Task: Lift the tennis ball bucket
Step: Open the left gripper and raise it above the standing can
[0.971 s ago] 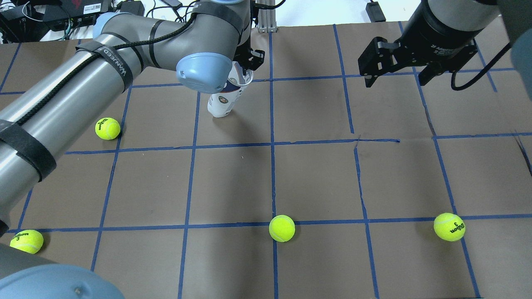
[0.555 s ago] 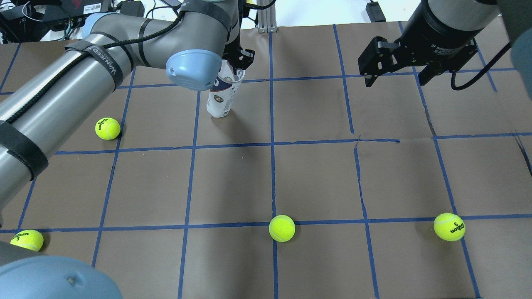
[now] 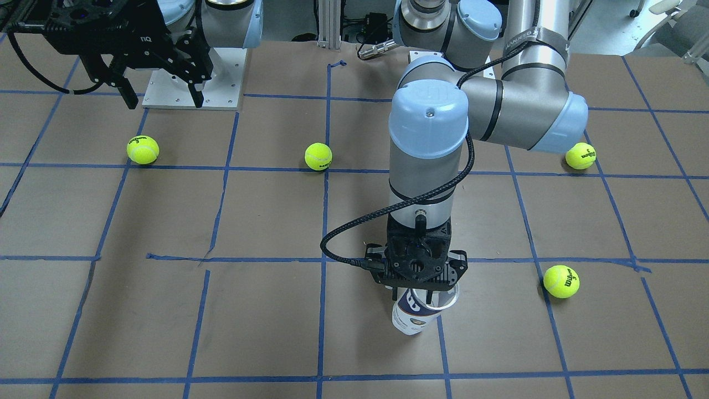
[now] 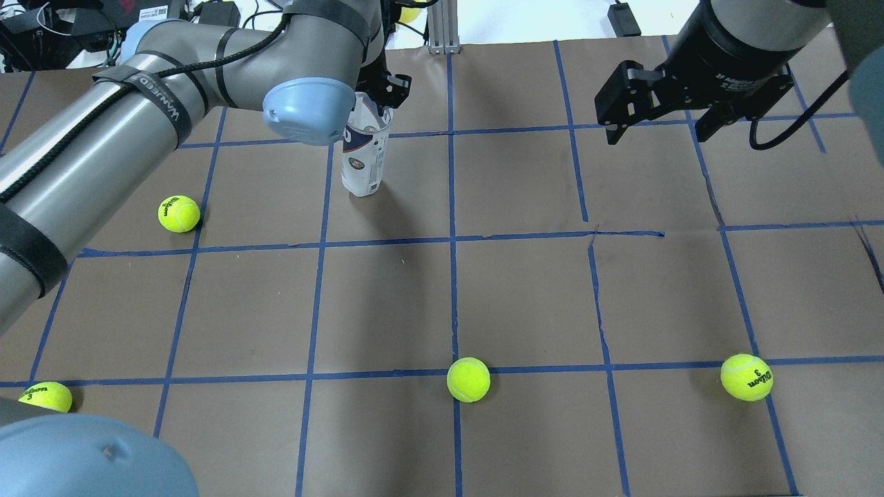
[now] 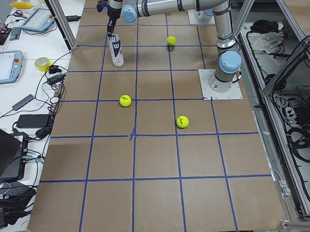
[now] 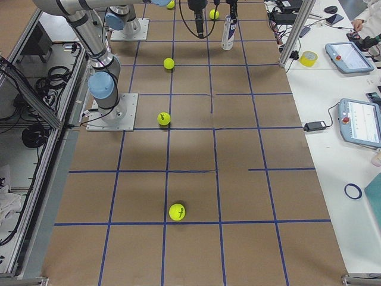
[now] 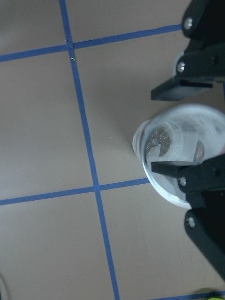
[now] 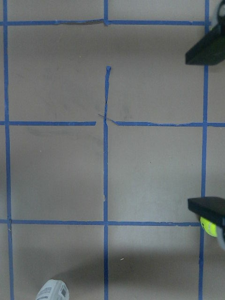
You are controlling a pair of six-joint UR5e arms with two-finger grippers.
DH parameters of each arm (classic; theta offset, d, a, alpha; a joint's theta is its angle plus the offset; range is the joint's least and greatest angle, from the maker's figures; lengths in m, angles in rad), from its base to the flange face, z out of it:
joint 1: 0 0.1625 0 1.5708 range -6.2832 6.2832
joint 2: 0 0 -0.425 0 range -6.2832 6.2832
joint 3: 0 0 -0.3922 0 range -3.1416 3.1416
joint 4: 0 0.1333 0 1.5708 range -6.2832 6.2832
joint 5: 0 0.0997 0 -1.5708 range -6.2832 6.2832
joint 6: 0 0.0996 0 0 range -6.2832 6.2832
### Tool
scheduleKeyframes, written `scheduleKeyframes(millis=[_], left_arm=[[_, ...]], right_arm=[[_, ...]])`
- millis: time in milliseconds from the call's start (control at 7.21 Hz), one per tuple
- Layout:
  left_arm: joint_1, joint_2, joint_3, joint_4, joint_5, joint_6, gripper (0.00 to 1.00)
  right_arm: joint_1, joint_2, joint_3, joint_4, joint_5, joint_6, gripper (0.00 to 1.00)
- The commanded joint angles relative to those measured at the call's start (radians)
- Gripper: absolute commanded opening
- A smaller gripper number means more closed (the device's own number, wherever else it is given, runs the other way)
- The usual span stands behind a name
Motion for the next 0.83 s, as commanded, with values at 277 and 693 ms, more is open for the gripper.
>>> scheduleKeyframes(millis=[277,693], left_arm=[[0.003,0.040,-0.005,-0.003,-0.001,-0.005,0.69],[0.007,0.072,-0.002,-0.020,-0.006,-0.005,0.79]], right_arm=[[0.000,0.001,0.000,0.000,-0.001,-0.002,1.00],[0.000,0.002,0.000,-0.002,-0.001,-0.002,1.00]])
